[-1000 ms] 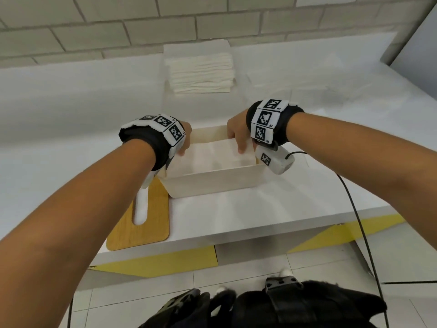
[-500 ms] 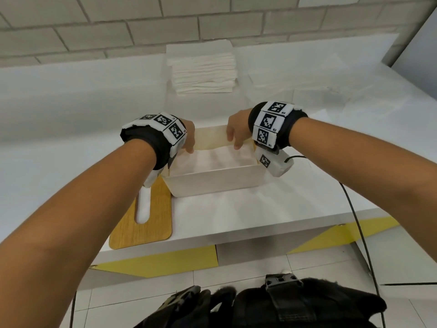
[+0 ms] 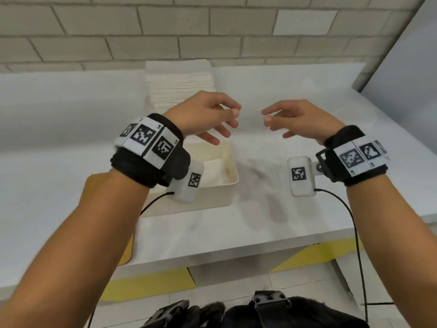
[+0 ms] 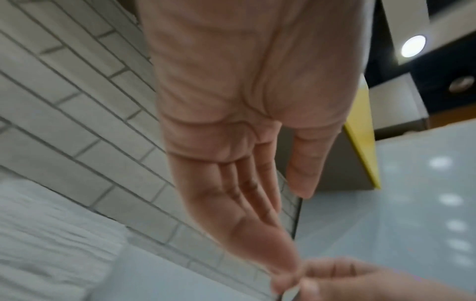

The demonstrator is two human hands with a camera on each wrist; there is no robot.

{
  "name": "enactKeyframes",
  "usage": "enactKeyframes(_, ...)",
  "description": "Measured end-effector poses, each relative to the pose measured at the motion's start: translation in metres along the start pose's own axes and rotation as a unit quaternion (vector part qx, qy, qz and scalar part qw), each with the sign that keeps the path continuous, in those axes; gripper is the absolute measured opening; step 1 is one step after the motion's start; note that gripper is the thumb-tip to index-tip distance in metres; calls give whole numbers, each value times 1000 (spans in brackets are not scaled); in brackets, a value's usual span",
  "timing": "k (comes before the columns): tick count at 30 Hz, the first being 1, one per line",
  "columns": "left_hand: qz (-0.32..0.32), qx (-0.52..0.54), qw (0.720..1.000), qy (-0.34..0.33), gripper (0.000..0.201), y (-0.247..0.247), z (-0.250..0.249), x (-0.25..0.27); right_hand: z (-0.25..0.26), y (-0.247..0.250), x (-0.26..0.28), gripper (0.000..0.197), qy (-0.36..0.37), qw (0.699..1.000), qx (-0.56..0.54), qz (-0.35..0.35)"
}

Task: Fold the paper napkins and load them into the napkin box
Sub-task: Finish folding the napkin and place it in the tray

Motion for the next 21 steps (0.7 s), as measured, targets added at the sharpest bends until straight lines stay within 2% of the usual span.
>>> enactKeyframes(5, 30, -61, 996, -64, 23, -59, -30, -13, -88, 27, 8, 24, -85, 996, 8, 4)
enactKeyframes(9, 15, -71, 996, -52, 29, -99, -39, -45, -143, 32, -4, 35, -118, 984, 97, 92)
enactKeyframes(12, 2, -113, 994, 6, 33, -127, -32, -83, -165, 46, -20, 43, -102, 966, 190, 146)
enactKeyframes(16, -7, -177, 975, 138, 40, -153, 2, -133, -183, 60, -43, 47, -71, 945, 266, 178)
enactKeyframes(18, -14, -182, 964, 194, 40, -161, 17, -148, -188, 62, -58, 53, -53, 939, 290, 175)
enactKeyframes(21, -16, -192, 951, 240, 39, -171, 29, -162, -191, 64, -81, 63, -33, 949, 283, 138)
Point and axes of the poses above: each hand's wrist, its own x-axis away from the middle knuckle, its own y-axis out of the back of the hand, z = x × y, the point moved 3 cm from there along -x, towards the middle knuckle
